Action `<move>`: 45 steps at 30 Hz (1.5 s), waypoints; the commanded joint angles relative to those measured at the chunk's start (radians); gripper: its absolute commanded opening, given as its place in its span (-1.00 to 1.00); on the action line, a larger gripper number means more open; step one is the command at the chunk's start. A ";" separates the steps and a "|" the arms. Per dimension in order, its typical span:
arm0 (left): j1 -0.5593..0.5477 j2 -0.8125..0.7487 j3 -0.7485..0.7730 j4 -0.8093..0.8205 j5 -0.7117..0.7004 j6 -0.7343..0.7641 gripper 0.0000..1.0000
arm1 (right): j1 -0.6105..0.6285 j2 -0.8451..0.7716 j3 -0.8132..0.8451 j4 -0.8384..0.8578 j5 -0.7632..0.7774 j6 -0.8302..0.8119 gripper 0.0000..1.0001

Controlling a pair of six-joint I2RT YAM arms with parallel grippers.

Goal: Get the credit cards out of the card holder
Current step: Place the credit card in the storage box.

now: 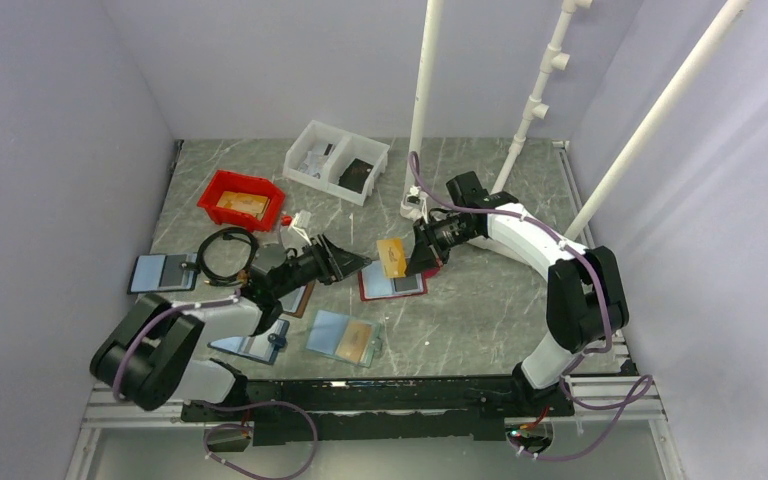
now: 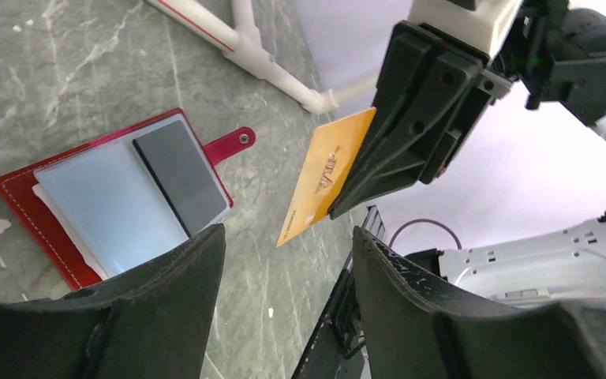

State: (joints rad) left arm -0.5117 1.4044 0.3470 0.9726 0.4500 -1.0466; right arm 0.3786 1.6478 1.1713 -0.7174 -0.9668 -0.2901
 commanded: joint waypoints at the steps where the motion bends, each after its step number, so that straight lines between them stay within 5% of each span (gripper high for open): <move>1: 0.001 -0.125 0.002 -0.133 0.068 0.124 0.31 | 0.000 -0.048 0.024 -0.014 -0.125 -0.039 -1.00; 13: -0.068 -0.106 0.049 -0.069 0.087 0.095 0.36 | 0.000 -0.037 0.040 -0.061 -0.257 -0.076 -1.00; 25: -0.094 -0.074 0.086 -0.052 0.063 0.068 0.07 | 0.012 -0.007 0.052 -0.095 -0.285 -0.104 -1.00; 33: -0.094 -0.056 0.084 0.005 0.082 0.036 -0.35 | 0.017 0.001 0.053 -0.097 -0.283 -0.107 -1.00; 39: -0.093 -0.063 0.081 -0.001 0.084 0.035 -0.96 | 0.020 0.002 0.053 -0.094 -0.277 -0.105 -1.00; 41: -0.094 -0.079 0.078 -0.022 0.074 0.046 -1.00 | 0.020 0.001 0.054 -0.095 -0.272 -0.105 -1.00; 45: -0.094 -0.126 0.077 -0.095 0.070 0.089 -1.00 | 0.020 0.003 0.075 -0.157 -0.274 -0.169 -0.40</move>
State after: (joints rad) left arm -0.6037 1.3315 0.3996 0.9253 0.5274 -1.0084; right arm 0.3931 1.6550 1.1866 -0.8227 -1.2030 -0.3782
